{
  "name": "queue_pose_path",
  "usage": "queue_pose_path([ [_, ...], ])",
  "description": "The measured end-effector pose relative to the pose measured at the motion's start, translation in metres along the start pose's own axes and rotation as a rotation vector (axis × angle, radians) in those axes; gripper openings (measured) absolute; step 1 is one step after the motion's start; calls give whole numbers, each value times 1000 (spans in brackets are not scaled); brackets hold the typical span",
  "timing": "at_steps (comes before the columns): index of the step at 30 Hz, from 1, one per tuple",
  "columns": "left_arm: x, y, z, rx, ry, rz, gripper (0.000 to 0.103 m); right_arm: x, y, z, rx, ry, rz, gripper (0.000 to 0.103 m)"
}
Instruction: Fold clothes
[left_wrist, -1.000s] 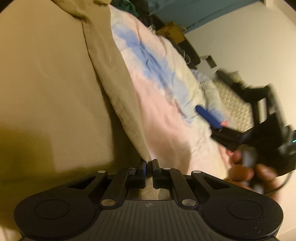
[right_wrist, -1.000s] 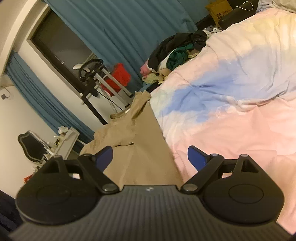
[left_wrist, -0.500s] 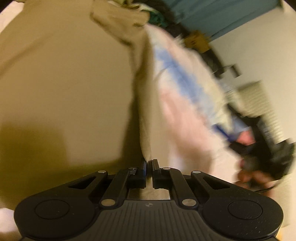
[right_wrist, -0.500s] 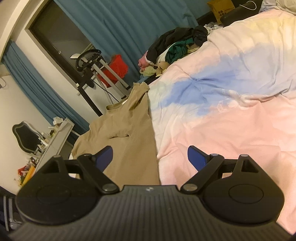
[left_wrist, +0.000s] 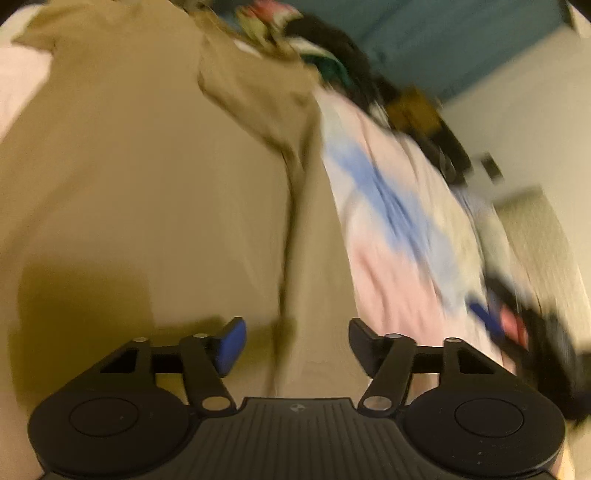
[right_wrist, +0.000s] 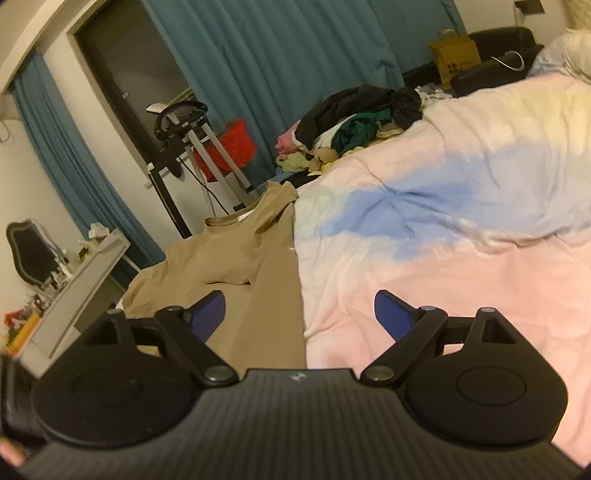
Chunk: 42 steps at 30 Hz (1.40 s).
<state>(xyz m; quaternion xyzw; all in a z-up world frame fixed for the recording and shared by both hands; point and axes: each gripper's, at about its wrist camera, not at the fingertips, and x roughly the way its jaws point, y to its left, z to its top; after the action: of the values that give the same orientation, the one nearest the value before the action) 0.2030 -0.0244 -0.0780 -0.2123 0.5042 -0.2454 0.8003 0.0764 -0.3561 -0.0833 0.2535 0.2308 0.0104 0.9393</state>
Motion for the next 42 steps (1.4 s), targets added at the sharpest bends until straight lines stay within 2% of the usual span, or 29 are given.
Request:
queue_pose_path([
  [4,30,30,64,-181,-106,16,69,19,16,2,-86,-11,-16,89],
  [9,77,61,124,-305,-243,21,68,44,24,-5,-179,0,-51,89],
  [11,95,65,140,-335,-287,53,68,56,20,-7,-177,20,-57,89],
  [14,114,52,159,-280,-382,122,64,71,11,-7,-143,42,-59,89],
  [16,119,46,174,-200,-389,176,38,78,7,-7,-123,48,-63,89],
  [17,126,42,181,-164,-380,201,10,81,4,-7,-111,53,-65,89],
  [18,131,38,188,-128,-370,225,5,85,2,-8,-98,58,-68,89],
  [21,128,23,205,-12,-389,286,4,96,-6,-9,-59,79,-70,89],
  [24,122,-5,220,158,-486,483,4,104,-10,-11,-38,91,-71,88],
  [25,122,-10,223,189,-505,527,4,106,-11,-11,-34,93,-72,88],
  [27,129,-10,227,185,-495,568,5,108,-12,-12,-26,95,-73,88],
  [29,132,-5,226,163,-474,572,8,107,-13,-12,-22,92,-73,88],
  [31,129,3,219,147,-451,558,18,105,-13,-12,-27,86,-75,88],
  [33,119,13,205,154,-420,539,37,103,-11,-11,-37,76,-75,89],
  [35,105,17,185,160,-384,496,42,101,-9,-10,-47,68,-71,88],
  [39,55,16,119,164,-278,363,48,94,-3,-8,-65,46,-41,88],
  [42,27,13,61,134,-174,288,48,86,2,-6,-79,25,-17,89],
])
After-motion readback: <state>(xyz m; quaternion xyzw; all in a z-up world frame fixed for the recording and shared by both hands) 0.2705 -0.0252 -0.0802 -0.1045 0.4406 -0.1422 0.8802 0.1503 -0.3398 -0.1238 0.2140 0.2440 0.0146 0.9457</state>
